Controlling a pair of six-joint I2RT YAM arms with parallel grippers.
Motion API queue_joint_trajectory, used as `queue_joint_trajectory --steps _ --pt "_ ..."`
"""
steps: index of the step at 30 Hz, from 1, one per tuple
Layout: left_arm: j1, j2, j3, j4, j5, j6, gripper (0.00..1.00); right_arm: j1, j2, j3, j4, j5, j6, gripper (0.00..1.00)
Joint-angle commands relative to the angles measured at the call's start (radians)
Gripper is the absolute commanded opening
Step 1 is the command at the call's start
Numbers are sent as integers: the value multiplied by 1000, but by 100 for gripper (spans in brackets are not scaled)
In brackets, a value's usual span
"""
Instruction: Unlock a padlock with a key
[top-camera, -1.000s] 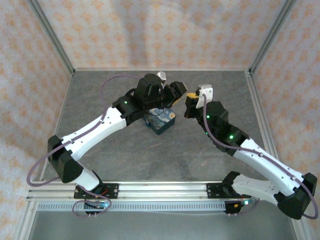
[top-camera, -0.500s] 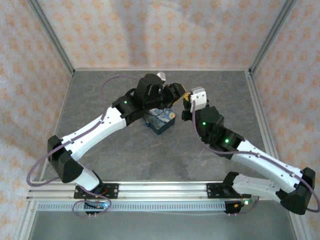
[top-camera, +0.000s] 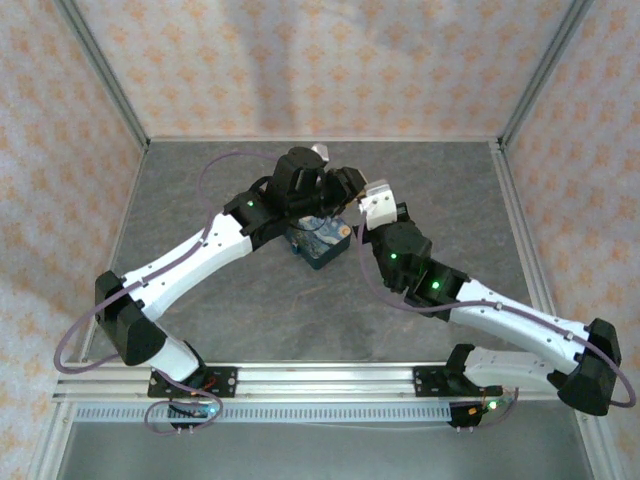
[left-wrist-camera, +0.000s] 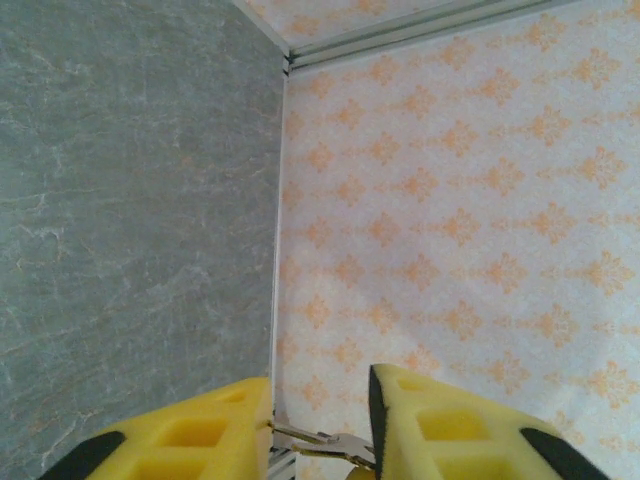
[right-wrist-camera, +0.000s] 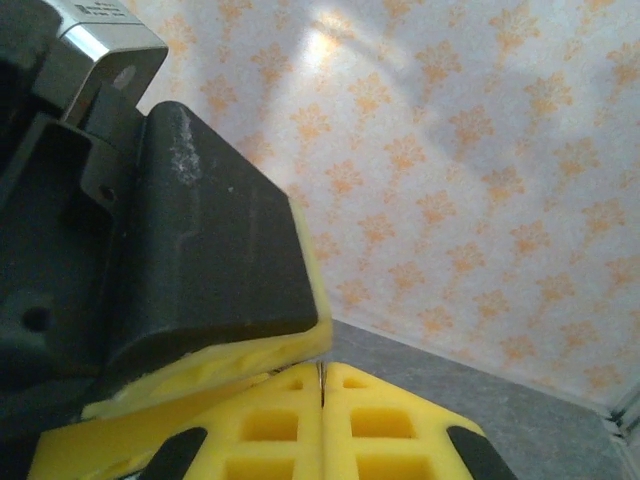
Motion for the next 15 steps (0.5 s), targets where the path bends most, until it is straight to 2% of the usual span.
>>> queue_joint_trajectory --steps 1,4,7,9,13,15 --pt "-2 -20 -7 5 10 -8 24 13 6 -18 55 30 -49 0" --pt "3 -20 -12 7 10 -8 19 26 5 -32 80 26 -80 0" --pt "6 -19 -17 13 11 -8 10 50 10 -47 113 29 -118 0" --pt "9 -16 -18 16 13 -9 0 57 12 -57 131 30 -123 0" --pt "12 -16 -26 24 13 -3 0 58 -3 -68 128 26 -99 0" --pt "15 -19 -32 29 9 6 0 58 -18 -65 105 26 -66 6"
